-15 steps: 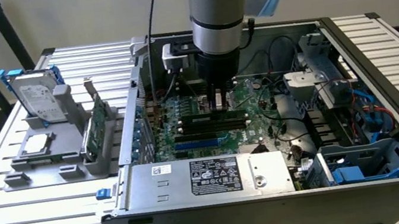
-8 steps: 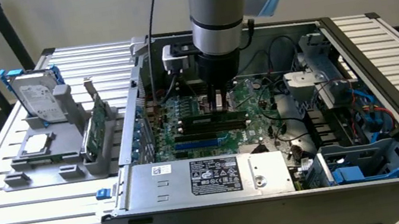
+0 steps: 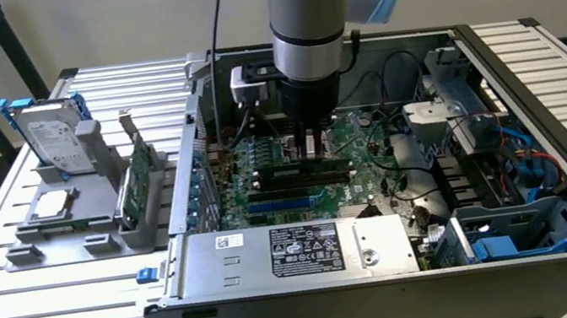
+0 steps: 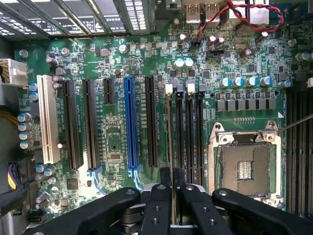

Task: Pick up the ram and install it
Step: 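Insert the ram into the slot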

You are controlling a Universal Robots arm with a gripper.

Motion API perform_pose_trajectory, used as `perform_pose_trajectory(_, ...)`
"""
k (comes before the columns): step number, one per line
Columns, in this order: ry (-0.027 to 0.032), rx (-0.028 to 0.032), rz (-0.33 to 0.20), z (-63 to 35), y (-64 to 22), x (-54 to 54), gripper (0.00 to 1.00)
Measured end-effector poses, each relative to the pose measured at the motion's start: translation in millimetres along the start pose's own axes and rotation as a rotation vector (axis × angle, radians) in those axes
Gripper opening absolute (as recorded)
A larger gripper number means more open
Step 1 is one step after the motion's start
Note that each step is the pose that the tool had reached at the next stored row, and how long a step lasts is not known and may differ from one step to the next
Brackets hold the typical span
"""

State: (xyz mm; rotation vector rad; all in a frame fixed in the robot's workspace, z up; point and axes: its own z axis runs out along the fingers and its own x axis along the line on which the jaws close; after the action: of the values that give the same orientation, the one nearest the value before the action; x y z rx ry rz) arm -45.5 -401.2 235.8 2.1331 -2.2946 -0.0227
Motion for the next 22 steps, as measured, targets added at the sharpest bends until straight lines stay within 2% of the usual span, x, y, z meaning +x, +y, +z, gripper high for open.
perform_pose_trajectory(13, -0.0002, 0.0001, 0.002, 7.3, 0.1, -3.0, 0.14)
perform_pose_trajectory(22, -0.0002, 0.0000, 0.007, 8.0, 0.1, -3.0, 0.14)
